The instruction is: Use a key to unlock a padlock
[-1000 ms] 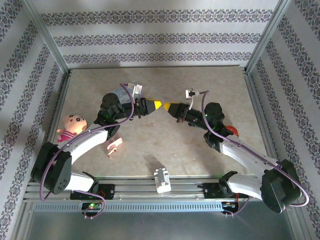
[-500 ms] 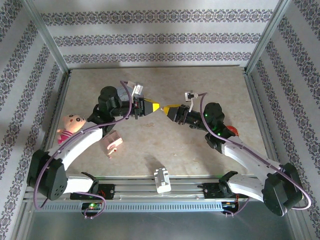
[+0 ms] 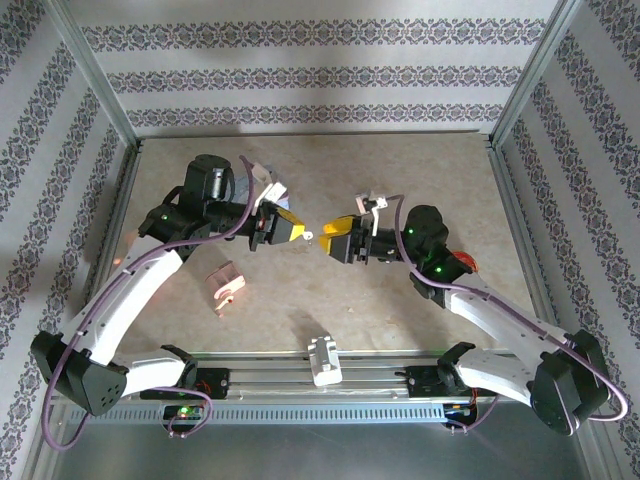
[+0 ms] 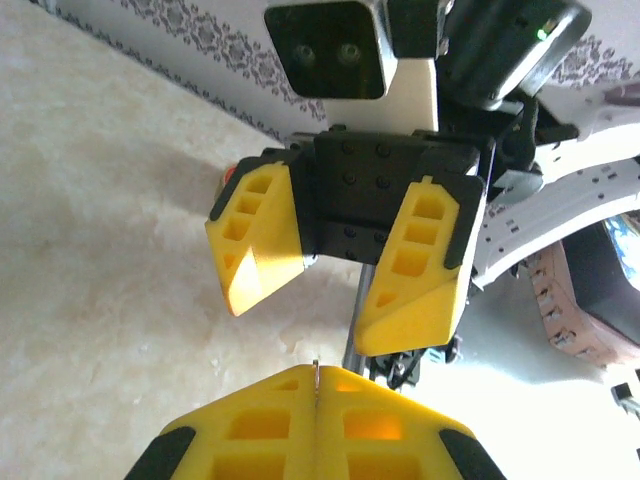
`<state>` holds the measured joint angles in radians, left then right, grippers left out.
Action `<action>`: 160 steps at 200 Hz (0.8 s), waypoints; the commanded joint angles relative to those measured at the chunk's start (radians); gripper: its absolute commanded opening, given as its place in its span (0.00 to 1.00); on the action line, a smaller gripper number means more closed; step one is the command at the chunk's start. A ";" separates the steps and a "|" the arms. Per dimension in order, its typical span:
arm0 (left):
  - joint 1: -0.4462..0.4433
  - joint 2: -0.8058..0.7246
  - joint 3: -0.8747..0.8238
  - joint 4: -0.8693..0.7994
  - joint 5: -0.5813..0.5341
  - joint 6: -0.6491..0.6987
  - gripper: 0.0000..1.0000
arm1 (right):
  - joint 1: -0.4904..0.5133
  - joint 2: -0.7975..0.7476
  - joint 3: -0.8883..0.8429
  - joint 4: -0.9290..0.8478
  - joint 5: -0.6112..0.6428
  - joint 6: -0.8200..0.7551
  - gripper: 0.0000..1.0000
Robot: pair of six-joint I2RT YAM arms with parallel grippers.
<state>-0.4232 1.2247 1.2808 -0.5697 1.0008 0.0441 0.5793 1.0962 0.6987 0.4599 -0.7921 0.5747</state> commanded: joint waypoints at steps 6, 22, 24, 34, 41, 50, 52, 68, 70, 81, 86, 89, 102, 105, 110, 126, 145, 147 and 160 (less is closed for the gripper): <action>0.009 -0.001 0.047 -0.150 -0.003 0.105 0.00 | 0.034 0.033 0.052 0.041 -0.073 -0.045 0.56; 0.009 -0.001 0.049 -0.150 -0.003 0.106 0.00 | 0.050 0.056 0.074 0.040 -0.081 -0.050 0.55; 0.009 -0.001 0.048 -0.149 -0.002 0.105 0.00 | 0.051 0.058 0.076 0.040 -0.081 -0.050 0.55; 0.009 0.000 0.048 -0.148 0.001 0.104 0.00 | 0.057 0.071 0.086 0.040 -0.081 -0.049 0.55; 0.009 0.001 0.047 -0.148 -0.001 0.104 0.00 | 0.062 0.078 0.092 0.040 -0.080 -0.049 0.55; 0.009 -0.002 0.045 -0.148 -0.001 0.105 0.00 | 0.068 0.086 0.100 0.040 -0.080 -0.052 0.55; 0.009 -0.002 0.045 -0.148 -0.001 0.104 0.00 | 0.069 0.087 0.100 0.041 -0.080 -0.053 0.55; 0.009 -0.004 0.042 -0.141 -0.002 0.101 0.00 | 0.079 0.097 0.110 0.042 -0.083 -0.055 0.55; 0.009 -0.004 0.042 -0.140 -0.003 0.099 0.00 | 0.080 0.097 0.110 0.042 -0.083 -0.055 0.55; 0.009 -0.004 0.037 -0.132 -0.004 0.093 0.00 | 0.086 0.103 0.116 0.042 -0.084 -0.055 0.55; 0.009 -0.002 0.036 -0.127 -0.005 0.090 0.00 | 0.089 0.106 0.117 0.043 -0.085 -0.058 0.54; 0.009 -0.002 0.035 -0.124 -0.005 0.087 0.00 | 0.090 0.108 0.119 0.042 -0.086 -0.058 0.54; 0.009 -0.005 0.032 -0.113 -0.008 0.080 0.00 | 0.093 0.112 0.120 0.043 -0.088 -0.057 0.51; 0.009 -0.005 0.031 -0.111 -0.009 0.078 0.00 | 0.093 0.113 0.120 0.043 -0.088 -0.058 0.51; 0.009 -0.005 0.029 -0.106 -0.011 0.075 0.00 | 0.094 0.114 0.120 0.043 -0.090 -0.055 0.50; 0.009 -0.006 0.028 -0.096 -0.013 0.069 0.00 | 0.096 0.118 0.120 0.043 -0.091 -0.054 0.48; 0.009 -0.006 0.026 -0.089 -0.013 0.063 0.00 | 0.098 0.120 0.120 0.043 -0.092 -0.053 0.46; 0.009 -0.006 0.026 -0.088 -0.013 0.062 0.00 | 0.099 0.120 0.120 0.044 -0.091 -0.053 0.46; 0.009 -0.007 0.026 -0.084 -0.013 0.059 0.00 | 0.100 0.124 0.120 0.045 -0.090 -0.050 0.45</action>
<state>-0.4232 1.2247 1.3003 -0.6731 0.9901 0.1150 0.6659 1.2095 0.7902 0.4641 -0.8562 0.5423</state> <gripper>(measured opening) 0.054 0.458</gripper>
